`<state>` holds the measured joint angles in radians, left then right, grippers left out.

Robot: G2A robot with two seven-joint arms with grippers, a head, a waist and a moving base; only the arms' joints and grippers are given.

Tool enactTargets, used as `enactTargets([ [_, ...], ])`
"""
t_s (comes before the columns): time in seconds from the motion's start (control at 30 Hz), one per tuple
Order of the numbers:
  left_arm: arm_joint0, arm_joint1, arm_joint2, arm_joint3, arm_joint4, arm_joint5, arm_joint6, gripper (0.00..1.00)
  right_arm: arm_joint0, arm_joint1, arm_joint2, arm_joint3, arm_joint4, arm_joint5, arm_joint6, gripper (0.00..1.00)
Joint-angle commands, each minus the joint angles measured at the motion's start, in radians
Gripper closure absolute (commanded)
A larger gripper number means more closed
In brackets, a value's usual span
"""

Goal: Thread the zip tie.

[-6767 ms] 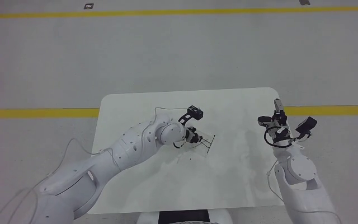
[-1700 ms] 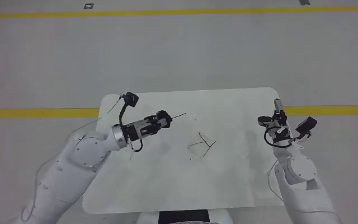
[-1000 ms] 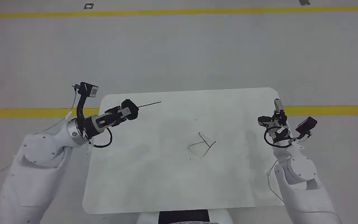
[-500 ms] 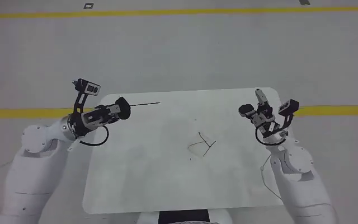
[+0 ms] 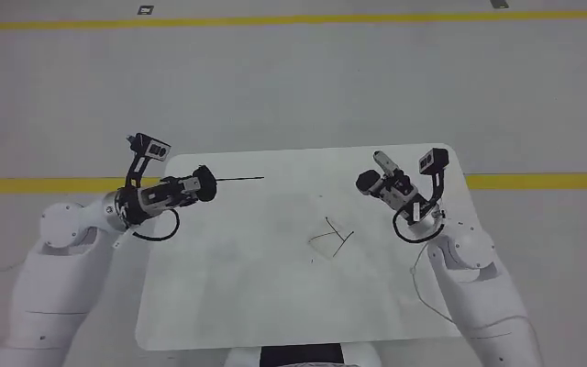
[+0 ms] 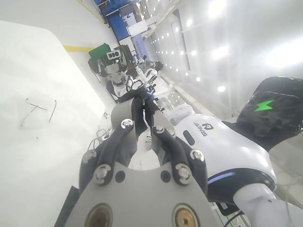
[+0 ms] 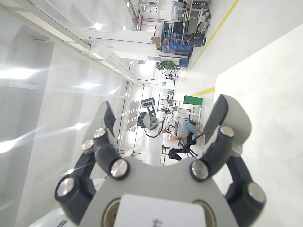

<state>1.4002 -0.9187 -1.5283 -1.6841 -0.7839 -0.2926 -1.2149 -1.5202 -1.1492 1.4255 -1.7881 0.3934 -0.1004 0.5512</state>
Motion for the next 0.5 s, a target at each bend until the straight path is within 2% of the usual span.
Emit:
enactTargets([
  [0.0,-0.006,-0.001,0.018,0.010,-0.051,0.030,-0.041,1.00,0.001,0.000,-0.008,-0.007,-0.006,-0.001,0.008,0.00],
  [0.07,-0.024,-0.001,0.030,0.025,-0.043,0.042,-0.077,1.00,0.017,-0.002,-0.030,-0.018,0.008,-0.018,0.052,0.00],
  [0.17,-0.046,-0.001,0.056,0.033,-0.015,0.063,-0.111,1.00,0.071,0.002,-0.063,0.002,-0.073,-0.027,0.142,0.00],
  [0.23,-0.061,-0.001,0.070,0.033,-0.008,0.074,-0.132,1.00,0.103,0.001,-0.090,0.009,-0.087,-0.050,0.203,0.00],
  [0.27,-0.069,0.000,0.071,0.037,0.011,0.066,-0.132,1.00,0.103,0.001,-0.090,0.009,-0.087,-0.050,0.203,0.00],
  [0.47,-0.069,0.000,0.071,0.037,0.011,0.066,-0.132,1.00,0.103,0.001,-0.090,0.009,-0.087,-0.050,0.203,0.00],
])
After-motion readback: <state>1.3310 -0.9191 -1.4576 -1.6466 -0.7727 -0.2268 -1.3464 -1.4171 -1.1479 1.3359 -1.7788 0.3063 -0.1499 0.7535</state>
